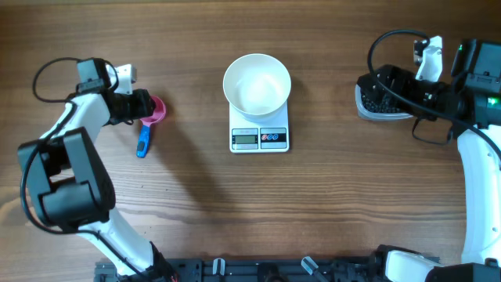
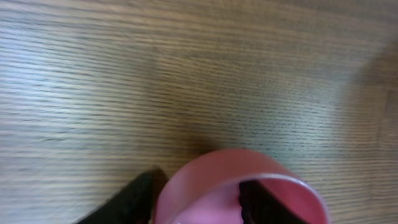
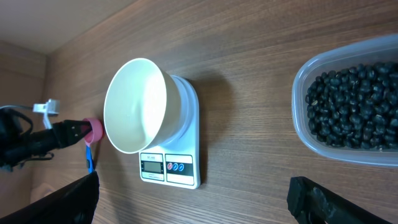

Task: Scoop item into bowl and weigh 150g on scale
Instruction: 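Reach the left gripper to the pink scoop and grasp its blue handle, then lift the scoop with the left gripper and hand it to the right gripper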

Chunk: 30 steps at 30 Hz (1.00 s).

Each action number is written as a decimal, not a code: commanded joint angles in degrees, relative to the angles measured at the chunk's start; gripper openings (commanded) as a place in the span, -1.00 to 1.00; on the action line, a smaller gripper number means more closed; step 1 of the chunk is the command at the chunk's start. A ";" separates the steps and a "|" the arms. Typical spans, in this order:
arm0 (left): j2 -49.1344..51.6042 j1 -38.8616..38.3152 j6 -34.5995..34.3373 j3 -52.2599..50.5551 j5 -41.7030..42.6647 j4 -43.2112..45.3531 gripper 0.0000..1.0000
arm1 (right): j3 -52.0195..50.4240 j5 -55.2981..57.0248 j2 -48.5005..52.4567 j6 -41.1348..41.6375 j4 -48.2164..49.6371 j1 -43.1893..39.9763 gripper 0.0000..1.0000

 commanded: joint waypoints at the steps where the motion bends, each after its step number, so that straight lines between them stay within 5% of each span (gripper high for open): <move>1: 1.62 -0.98 0.31 0.37 -0.33 0.90 -0.30 | 0.44 1.38 0.52 -1.07 -0.33 0.24 0.99; 5: 1.60 -1.07 0.28 0.37 -0.33 0.68 -0.92 | 0.44 1.62 0.55 -1.03 -0.28 0.24 0.99; 11: -0.48 -0.70 -3.50 0.70 -0.33 0.68 -0.92 | 0.44 1.55 0.52 0.52 0.13 0.24 0.99; 16: -7.28 1.29 -22.01 3.15 -0.28 0.63 -0.92 | 0.44 -1.92 0.52 0.83 0.37 0.24 0.99; 24: -20.15 0.35 -63.80 3.41 4.07 1.11 -0.92 | 0.44 -11.37 0.52 7.67 12.81 6.29 0.93; 30: -21.09 -5.03 -80.19 3.41 9.66 0.98 -0.92 | 0.44 -4.04 0.55 16.28 24.33 18.56 0.83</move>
